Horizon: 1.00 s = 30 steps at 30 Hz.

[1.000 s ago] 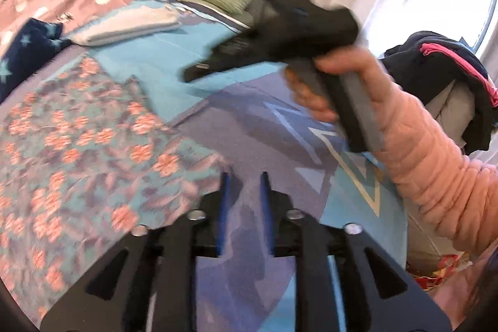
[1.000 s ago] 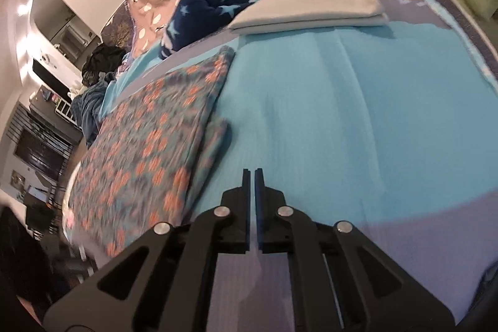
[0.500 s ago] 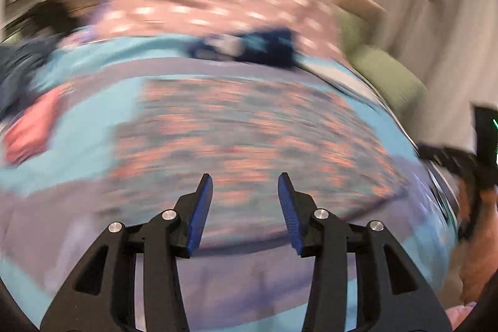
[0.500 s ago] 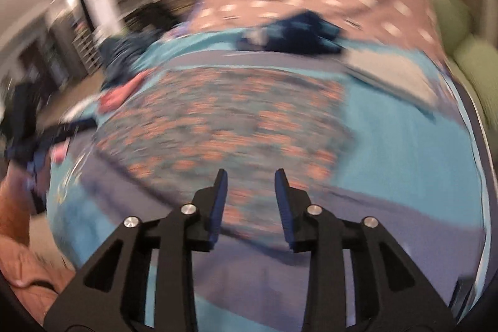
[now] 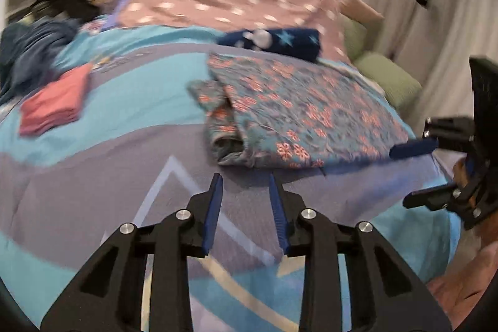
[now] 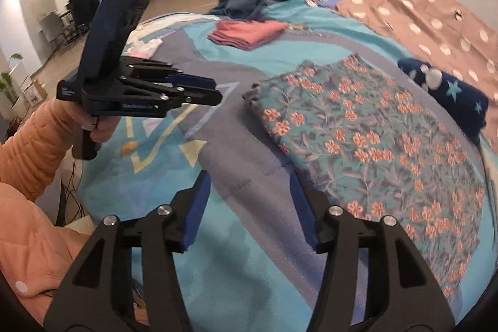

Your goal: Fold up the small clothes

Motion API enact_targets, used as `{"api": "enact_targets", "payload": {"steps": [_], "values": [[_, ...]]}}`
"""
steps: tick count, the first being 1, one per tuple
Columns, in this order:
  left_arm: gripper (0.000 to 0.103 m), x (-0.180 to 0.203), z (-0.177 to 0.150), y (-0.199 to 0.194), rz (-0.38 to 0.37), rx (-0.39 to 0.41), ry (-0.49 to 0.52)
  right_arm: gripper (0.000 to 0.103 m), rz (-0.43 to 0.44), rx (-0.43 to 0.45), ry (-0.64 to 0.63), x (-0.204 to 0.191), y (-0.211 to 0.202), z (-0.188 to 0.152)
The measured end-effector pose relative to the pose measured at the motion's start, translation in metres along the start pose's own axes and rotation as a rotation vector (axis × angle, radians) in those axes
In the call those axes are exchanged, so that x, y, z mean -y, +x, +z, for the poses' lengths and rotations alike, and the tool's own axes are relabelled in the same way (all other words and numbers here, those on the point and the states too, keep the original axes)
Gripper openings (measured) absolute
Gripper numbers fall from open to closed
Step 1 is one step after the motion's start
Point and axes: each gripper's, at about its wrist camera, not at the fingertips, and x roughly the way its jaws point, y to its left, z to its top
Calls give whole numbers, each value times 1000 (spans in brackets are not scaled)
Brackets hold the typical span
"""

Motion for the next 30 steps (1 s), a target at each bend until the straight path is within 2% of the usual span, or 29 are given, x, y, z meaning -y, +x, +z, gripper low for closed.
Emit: {"api": "enact_targets", "payload": {"steps": [2, 5, 8, 9, 11, 13, 15, 17, 21, 23, 25, 27, 28, 29, 30], "values": [[32, -3, 4, 11, -22, -11, 33, 61, -29, -21, 53, 4, 1, -4], [32, -13, 19, 33, -113, -39, 79, 65, -70, -41, 127, 10, 2, -11], [32, -16, 26, 52, -172, -73, 110, 65, -90, -60, 189, 17, 5, -16], [28, -18, 28, 60, -206, -97, 110, 66, -96, -65, 201, 18, 7, -15], [4, -23, 27, 67, -291, -131, 81, 66, -108, -78, 211, 19, 11, -13], [4, -27, 21, 60, -348, -122, 85, 68, -109, -87, 205, 19, 14, -9], [3, -33, 11, 51, -356, -121, 97, 69, -98, -100, 186, 19, 20, -3], [0, -41, 1, 45, -354, -118, 57, 69, -91, -112, 161, 18, 30, 4], [0, -37, -3, 29, -345, -68, 44, 69, -91, -106, 98, 6, 50, 23], [0, -36, -2, 22, -338, -45, 47, 69, -122, -91, 32, -7, 58, 30], [0, -43, 1, 19, -301, -34, 35, 69, -173, -84, -39, -19, 67, 34], [12, -52, 6, 23, -272, -33, 7, 69, -216, -89, -95, -29, 78, 35], [34, -59, 10, 27, -250, -35, -24, 69, -218, -99, -109, -33, 85, 35], [50, -69, 15, 33, -242, -34, -72, 69, -214, -105, -114, -34, 89, 35], [51, -76, 19, 38, -257, -31, -103, 69, -207, -110, -118, -36, 93, 35]]}}
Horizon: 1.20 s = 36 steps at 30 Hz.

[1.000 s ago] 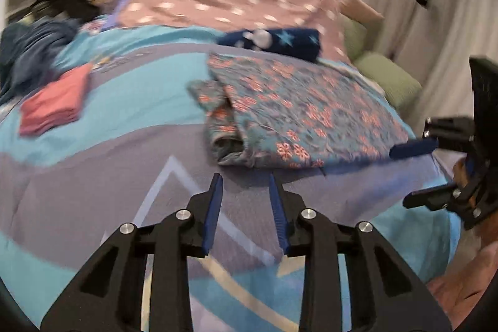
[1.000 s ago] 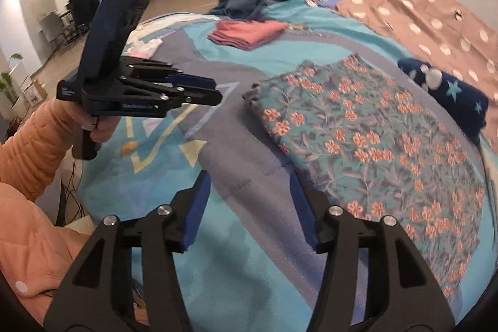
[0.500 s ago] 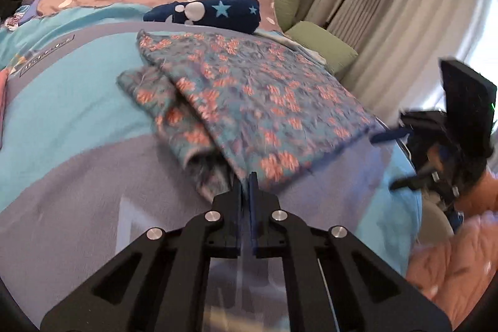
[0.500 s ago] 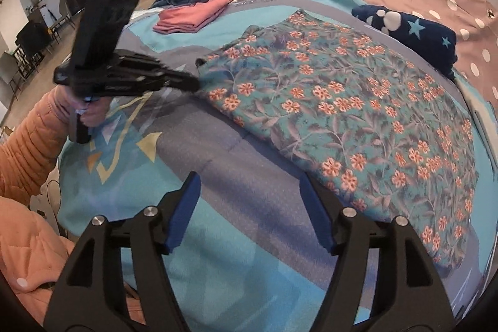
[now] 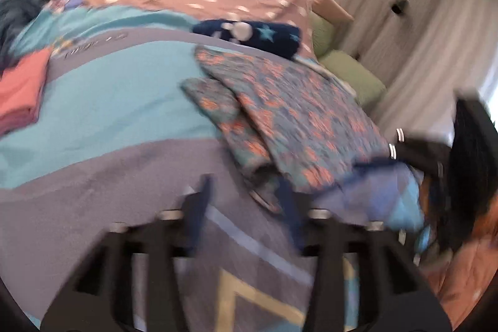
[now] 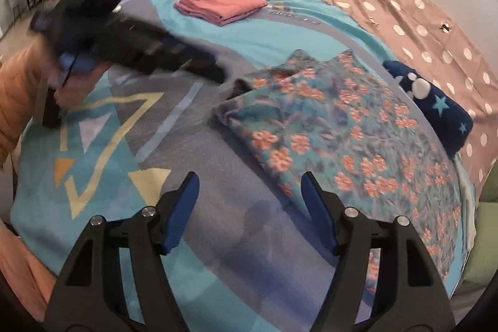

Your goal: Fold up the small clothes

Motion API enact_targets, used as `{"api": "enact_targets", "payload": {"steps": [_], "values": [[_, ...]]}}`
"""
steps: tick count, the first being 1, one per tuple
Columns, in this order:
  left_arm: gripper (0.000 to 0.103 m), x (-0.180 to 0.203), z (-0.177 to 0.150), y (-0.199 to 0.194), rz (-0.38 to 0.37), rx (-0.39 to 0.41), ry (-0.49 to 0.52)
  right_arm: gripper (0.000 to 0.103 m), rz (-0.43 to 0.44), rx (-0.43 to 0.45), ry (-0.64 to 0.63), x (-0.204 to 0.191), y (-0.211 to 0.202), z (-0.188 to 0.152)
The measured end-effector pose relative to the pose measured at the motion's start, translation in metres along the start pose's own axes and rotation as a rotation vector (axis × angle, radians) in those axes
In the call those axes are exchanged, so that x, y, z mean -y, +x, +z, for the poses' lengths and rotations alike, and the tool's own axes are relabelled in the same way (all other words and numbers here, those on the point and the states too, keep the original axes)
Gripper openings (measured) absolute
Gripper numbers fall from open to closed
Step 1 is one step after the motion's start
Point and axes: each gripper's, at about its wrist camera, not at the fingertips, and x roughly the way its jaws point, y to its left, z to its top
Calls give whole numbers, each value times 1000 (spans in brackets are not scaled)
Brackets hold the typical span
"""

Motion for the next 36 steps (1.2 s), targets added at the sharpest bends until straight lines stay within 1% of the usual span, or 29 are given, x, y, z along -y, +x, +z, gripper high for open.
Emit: {"api": "enact_targets", "payload": {"steps": [3, 6, 8, 10, 11, 12, 13, 14, 15, 16, 17, 18, 19, 20, 21, 23, 26, 28, 29, 30, 31, 32, 33, 34, 35, 36], "values": [[52, -24, 22, 20, -56, -7, -97, 69, 14, 9, -13, -4, 4, 0], [52, -42, 46, 48, -101, -40, -159, 69, 8, 30, -25, -7, 6, 4], [52, -54, 60, 69, -119, -65, -200, 69, -30, 42, -56, -11, 10, 7], [52, -68, 74, 86, -170, -61, -260, 69, -89, 49, -109, -17, 17, 11], [49, -74, 80, 91, -186, -55, -290, 69, -133, 50, -142, -20, 21, 12], [31, -79, 86, 95, -195, -47, -319, 69, -162, 54, -159, -22, 25, 14], [15, -82, 91, 100, -184, -42, -332, 69, -185, 57, -171, -24, 28, 15], [2, -83, 93, 103, -176, -42, -333, 68, -203, 59, -175, -24, 31, 18], [2, -83, 95, 106, -163, -36, -343, 68, -212, 59, -173, -23, 34, 20], [2, -80, 97, 106, -161, -25, -342, 66, -215, 60, -166, -22, 37, 22], [2, -76, 100, 105, -160, -9, -327, 52, -197, 60, -151, -20, 42, 26], [2, -70, 104, 101, -161, 16, -301, 40, -180, 59, -142, -20, 45, 29], [2, -66, 108, 99, -166, 33, -280, 9, -163, 47, -133, -20, 50, 32], [2, -66, 111, 99, -162, 33, -268, 5, -174, 44, -137, -22, 54, 34], [2, -67, 113, 100, -133, 25, -256, 5, -184, 55, -156, -26, 54, 34], [2, -73, 113, 106, -111, -5, -255, 5, -189, 75, -215, -35, 51, 29], [2, -79, 106, 113, -87, -36, -247, 5, -186, 80, -231, -33, 50, 22], [3, -88, 104, 111, -101, -26, -295, 5, -159, 90, -201, -27, 46, 23], [4, -93, 104, 107, -82, -2, -318, 7, -149, 100, -190, -24, 42, 22], [9, -99, 104, 101, -53, 23, -345, 8, -134, 109, -182, -21, 39, 22], [14, -103, 103, 97, -50, 30, -361, 11, -125, 113, -180, -18, 36, 20], [22, -106, 101, 91, -63, 28, -380, 20, -116, 124, -184, -19, 31, 17], [35, -106, 99, 86, -76, 20, -382, 28, -126, 132, -190, -20, 26, 14], [43, -104, 98, 83, -85, 13, -379, 41, -138, 140, -199, -23, 22, 10], [54, -99, 95, 79, -103, 3, -368, 42, -146, 146, -208, -24, 19, 6], [58, -93, 93, 78, -130, -17, -345, 42, -152, 140, -207, -23, 18, 3]]}}
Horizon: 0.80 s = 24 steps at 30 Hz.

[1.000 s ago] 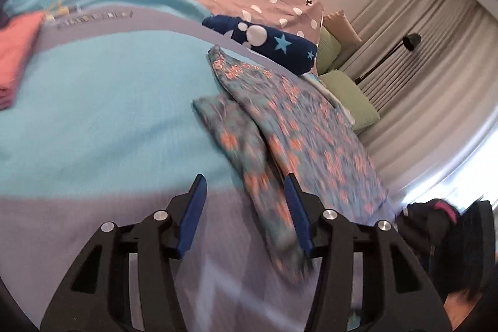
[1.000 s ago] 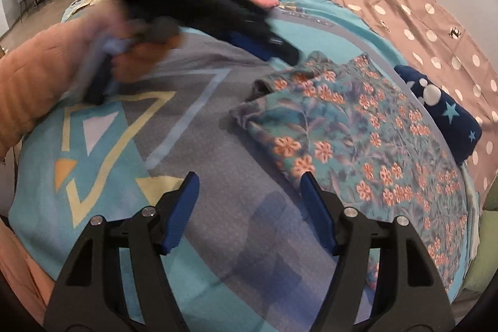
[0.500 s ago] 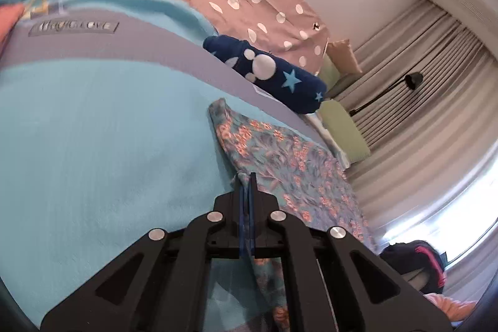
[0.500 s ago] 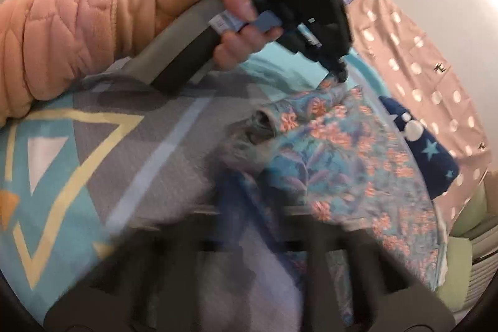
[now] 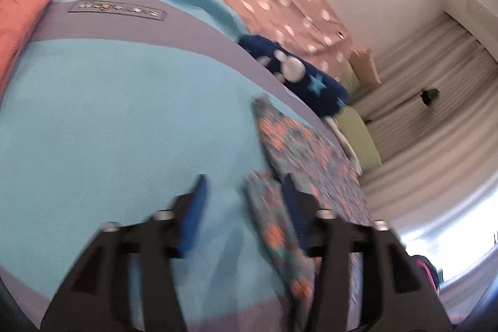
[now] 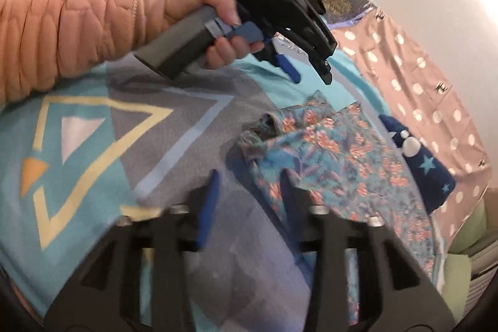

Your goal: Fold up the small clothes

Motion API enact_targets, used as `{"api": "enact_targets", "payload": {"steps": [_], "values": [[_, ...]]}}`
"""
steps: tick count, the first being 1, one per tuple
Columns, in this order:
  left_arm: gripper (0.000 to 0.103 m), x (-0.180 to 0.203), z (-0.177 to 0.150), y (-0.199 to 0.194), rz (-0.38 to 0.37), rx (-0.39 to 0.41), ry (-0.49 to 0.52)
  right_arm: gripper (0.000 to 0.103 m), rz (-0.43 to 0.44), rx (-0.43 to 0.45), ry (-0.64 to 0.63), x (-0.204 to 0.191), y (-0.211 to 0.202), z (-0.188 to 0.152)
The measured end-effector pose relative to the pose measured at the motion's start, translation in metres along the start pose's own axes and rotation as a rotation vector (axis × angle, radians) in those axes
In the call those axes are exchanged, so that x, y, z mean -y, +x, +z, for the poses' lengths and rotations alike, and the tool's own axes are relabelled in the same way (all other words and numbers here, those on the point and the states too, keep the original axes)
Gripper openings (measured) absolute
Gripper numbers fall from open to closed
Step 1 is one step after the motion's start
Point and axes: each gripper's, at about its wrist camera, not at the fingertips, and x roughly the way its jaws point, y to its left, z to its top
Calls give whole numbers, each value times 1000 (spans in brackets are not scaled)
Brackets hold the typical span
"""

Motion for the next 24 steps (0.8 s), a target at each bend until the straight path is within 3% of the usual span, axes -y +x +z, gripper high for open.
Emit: {"api": "enact_targets", "payload": {"steps": [4, 7, 12, 13, 16, 17, 20, 24], "values": [[61, 24, -16, 13, -13, -110, 104, 42, -26, -21, 12, 0, 3, -3], [62, 33, -22, 26, -2, -112, 160, 47, -88, -36, -7, -7, 11, 3], [60, 28, -9, 40, -60, -98, 85, 45, -58, -39, 24, -3, 36, 25], [57, 29, -6, 43, -61, -98, 80, 41, -44, -39, 28, -2, 42, 32], [29, 27, -2, 54, -44, -113, 76, 12, -82, -55, -25, -13, 55, 40], [13, 25, -1, 58, -45, -123, 71, 10, -102, -52, -51, -18, 55, 40], [8, 28, -3, 62, -27, -113, 105, 10, -132, -33, -90, -25, 51, 38], [10, 25, 0, 62, -34, -118, 87, 10, -106, -27, -35, -14, 44, 39]]}}
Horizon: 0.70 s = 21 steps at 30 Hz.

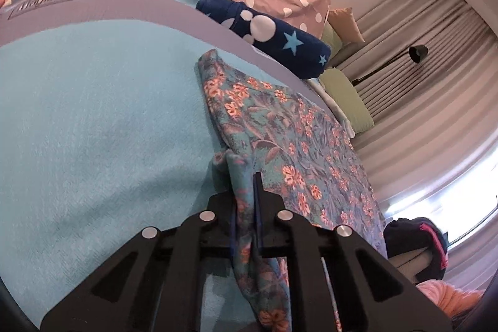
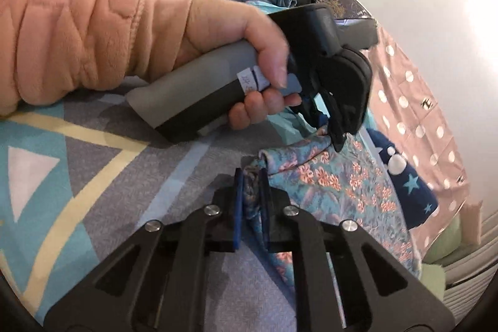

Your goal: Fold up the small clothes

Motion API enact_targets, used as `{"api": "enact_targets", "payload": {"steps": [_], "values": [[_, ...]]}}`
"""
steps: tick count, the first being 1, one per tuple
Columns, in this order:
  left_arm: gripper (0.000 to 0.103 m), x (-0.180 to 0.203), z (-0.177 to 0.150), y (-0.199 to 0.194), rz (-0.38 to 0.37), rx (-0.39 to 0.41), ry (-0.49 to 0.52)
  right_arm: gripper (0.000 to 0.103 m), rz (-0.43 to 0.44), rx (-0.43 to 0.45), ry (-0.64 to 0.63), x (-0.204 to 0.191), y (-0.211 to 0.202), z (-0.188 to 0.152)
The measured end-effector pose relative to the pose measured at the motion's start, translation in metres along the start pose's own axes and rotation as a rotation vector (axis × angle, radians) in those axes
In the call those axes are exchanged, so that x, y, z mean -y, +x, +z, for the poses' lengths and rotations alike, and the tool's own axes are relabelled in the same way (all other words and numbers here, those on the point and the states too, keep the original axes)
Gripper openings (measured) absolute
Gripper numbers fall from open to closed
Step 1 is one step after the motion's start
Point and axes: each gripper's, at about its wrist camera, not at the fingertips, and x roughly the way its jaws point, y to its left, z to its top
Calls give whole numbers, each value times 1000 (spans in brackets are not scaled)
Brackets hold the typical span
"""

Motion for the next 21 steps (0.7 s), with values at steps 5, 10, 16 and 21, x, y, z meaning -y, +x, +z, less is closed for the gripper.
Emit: {"api": "enact_targets", "payload": {"steps": [5, 10, 16, 21], "values": [[25, 1, 2, -1, 16, 11, -17, 53, 22, -7, 61, 6, -11, -8], [18, 15, 12, 15, 67, -15, 55, 37, -37, -31, 56, 2, 1, -3], [7, 13, 18, 12, 70, 0, 4, 6, -10, 31, 175, 23, -25, 2], [7, 33, 25, -8, 50, 34, -14, 6, 22, 89, 327, 57, -57, -5]]}}
